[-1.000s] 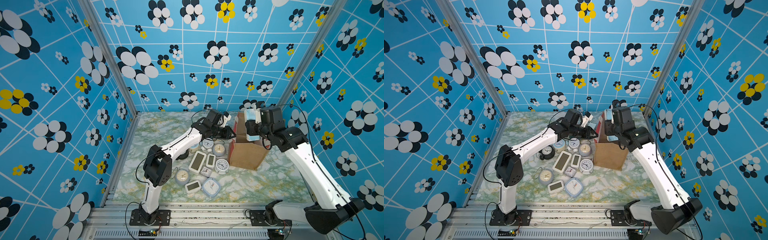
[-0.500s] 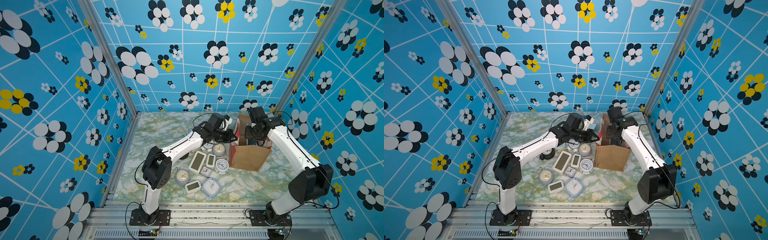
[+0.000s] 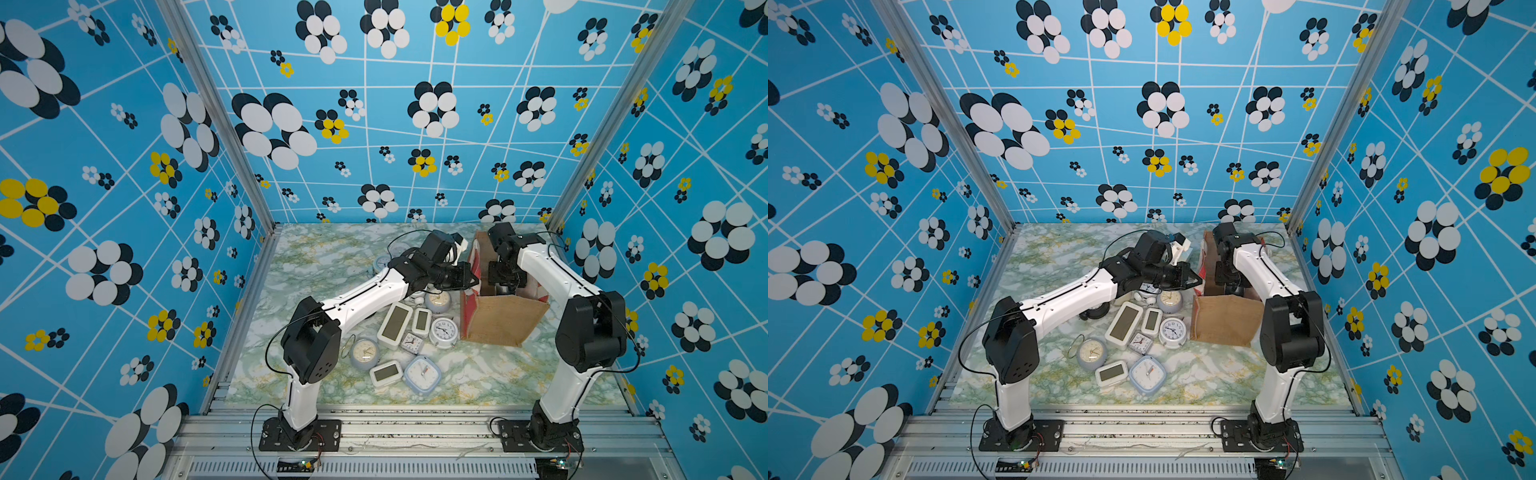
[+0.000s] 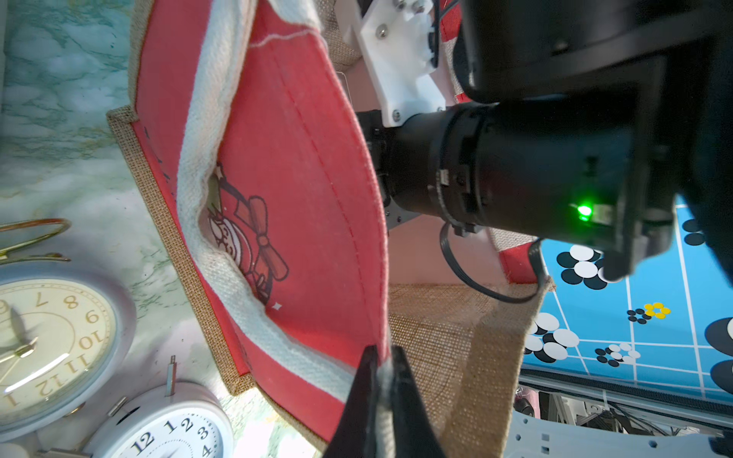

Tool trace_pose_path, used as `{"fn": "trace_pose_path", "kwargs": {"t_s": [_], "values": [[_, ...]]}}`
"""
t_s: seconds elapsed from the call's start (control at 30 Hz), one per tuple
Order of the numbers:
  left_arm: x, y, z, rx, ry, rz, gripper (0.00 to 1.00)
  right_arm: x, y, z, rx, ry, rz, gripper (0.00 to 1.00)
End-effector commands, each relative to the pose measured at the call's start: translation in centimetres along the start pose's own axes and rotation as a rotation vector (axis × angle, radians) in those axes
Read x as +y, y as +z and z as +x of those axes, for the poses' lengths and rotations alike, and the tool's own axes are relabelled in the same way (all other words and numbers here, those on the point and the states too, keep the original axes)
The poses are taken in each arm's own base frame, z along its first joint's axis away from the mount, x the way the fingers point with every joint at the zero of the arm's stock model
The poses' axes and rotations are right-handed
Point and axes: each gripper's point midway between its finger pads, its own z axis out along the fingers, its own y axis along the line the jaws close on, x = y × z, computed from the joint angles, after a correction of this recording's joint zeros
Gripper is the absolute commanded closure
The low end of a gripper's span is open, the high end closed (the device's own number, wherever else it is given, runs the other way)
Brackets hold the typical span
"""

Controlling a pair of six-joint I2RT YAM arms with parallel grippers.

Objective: Put the alarm clock into the canvas bag
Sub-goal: Place the alarm at the canvas bag.

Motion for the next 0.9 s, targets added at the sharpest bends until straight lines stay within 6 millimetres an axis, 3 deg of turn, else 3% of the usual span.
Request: {"fn": "trace_pose_path", "kwargs": {"t_s": [0.0,0.2,0.37,0.6,0.87], "values": [[-0.7,-0.8,-0.1,-0.009,0.012,-0.002,1.00,0.1,2.4,-0.3,0.019,-0.011,0.010,0.75],[-0.4,-0.5,0.1,0.000,0.008,-0.006,1.00,0.8,6.6,1.4,0.087,-0.004,0.010,0.68],[-0.3,-0.4,0.0,0.000,0.008,-0.007,0.98,1.2,7.5,2.5,0.122,-0.001,-0.011,0.51],[0.0,-0.4,0.0,-0.004,0.014,-0.019,0.91,0.8,3.9,1.9,0.068,0.019,-0.063,0.26],[0.0,-0.5,-0.1,-0.009,0.026,-0.032,0.90,-0.2,-2.6,1.4,-0.011,0.044,-0.136,0.22]]}}
